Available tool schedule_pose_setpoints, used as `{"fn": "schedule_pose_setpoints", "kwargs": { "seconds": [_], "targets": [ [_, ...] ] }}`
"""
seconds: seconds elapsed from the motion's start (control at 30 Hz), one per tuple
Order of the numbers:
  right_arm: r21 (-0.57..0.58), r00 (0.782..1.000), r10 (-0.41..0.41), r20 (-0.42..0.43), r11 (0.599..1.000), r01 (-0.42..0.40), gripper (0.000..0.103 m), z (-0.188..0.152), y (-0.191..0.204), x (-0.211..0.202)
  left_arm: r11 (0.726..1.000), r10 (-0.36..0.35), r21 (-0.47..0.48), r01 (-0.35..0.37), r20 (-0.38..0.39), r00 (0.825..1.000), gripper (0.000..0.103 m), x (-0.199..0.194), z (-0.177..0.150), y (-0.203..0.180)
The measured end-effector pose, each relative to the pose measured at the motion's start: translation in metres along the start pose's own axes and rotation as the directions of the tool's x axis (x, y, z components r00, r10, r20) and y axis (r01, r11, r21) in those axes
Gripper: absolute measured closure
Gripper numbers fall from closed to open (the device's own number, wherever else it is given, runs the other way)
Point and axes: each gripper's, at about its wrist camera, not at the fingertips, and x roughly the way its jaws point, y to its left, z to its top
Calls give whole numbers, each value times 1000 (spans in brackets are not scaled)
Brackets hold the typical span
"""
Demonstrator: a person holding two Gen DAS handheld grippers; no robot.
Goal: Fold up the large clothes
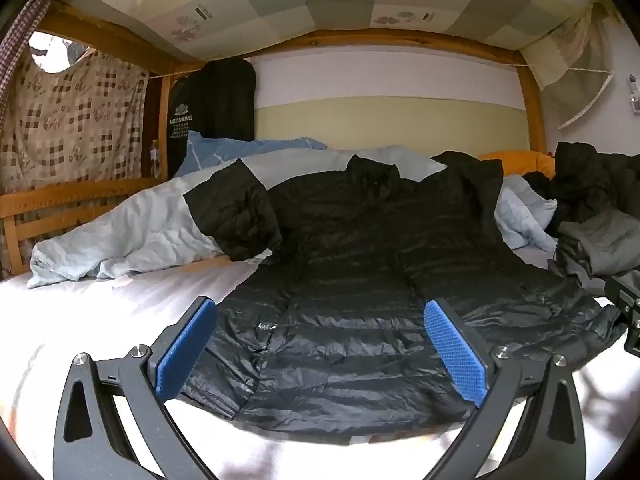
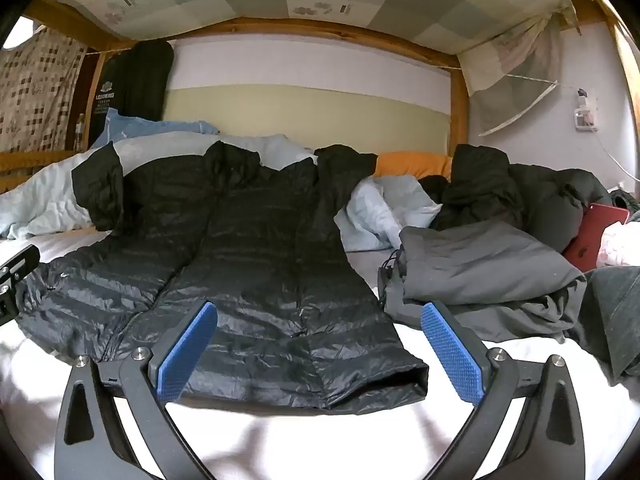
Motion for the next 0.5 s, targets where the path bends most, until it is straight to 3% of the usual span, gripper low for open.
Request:
{"fn": "schedule_pose_setpoints", "kwargs": {
  "seconds": [0.5],
  "targets": [
    [-2, 1000, -1, 2, 1000, 1, 0, -2, 1, 1, 1000, -1, 9, 1, -9, 1000, 0, -1, 1, -7]
  ]
}}
